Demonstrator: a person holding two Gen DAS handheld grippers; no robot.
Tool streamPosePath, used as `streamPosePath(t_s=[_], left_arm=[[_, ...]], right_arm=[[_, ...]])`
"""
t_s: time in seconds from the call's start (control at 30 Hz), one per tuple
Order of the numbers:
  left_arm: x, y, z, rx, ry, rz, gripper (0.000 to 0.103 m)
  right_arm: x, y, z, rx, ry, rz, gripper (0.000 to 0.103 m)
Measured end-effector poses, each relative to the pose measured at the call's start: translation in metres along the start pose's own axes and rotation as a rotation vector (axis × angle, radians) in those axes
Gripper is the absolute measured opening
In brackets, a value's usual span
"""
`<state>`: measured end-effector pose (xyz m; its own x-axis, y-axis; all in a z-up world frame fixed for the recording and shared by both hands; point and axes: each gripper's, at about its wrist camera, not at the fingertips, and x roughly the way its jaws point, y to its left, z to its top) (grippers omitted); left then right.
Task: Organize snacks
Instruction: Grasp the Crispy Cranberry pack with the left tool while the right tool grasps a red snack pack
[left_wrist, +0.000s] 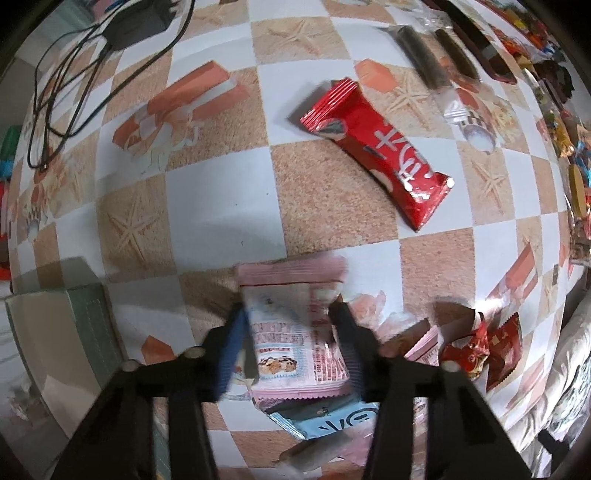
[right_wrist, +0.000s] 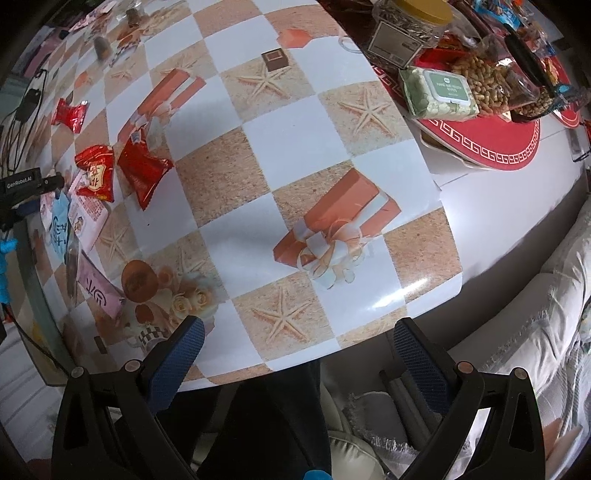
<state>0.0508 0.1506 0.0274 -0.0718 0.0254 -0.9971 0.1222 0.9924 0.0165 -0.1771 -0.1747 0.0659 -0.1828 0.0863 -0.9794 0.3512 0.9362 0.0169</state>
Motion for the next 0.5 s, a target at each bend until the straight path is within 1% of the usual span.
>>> streamPosePath(t_s=[0.1, 0.3, 0.5], left_arm=[[-0.002, 0.003, 0.000, 0.011, -0.004, -0.009, 0.043], [-0.006, 0.014, -0.011, -0.011, -0.004, -0.035, 0.042], [-0.026, 0.033, -0.030, -0.024, -0.051, -0.080, 0.042]], right_arm=[[0.000, 0.003, 0.001, -0.013, 0.000, -0.004, 0.103], [0.001, 0.015, 0.007, -0.042, 0.004, -0.010, 0.103], [0.006, 0.039, 0.025, -0.118, 0.002, -0.012, 0.103]])
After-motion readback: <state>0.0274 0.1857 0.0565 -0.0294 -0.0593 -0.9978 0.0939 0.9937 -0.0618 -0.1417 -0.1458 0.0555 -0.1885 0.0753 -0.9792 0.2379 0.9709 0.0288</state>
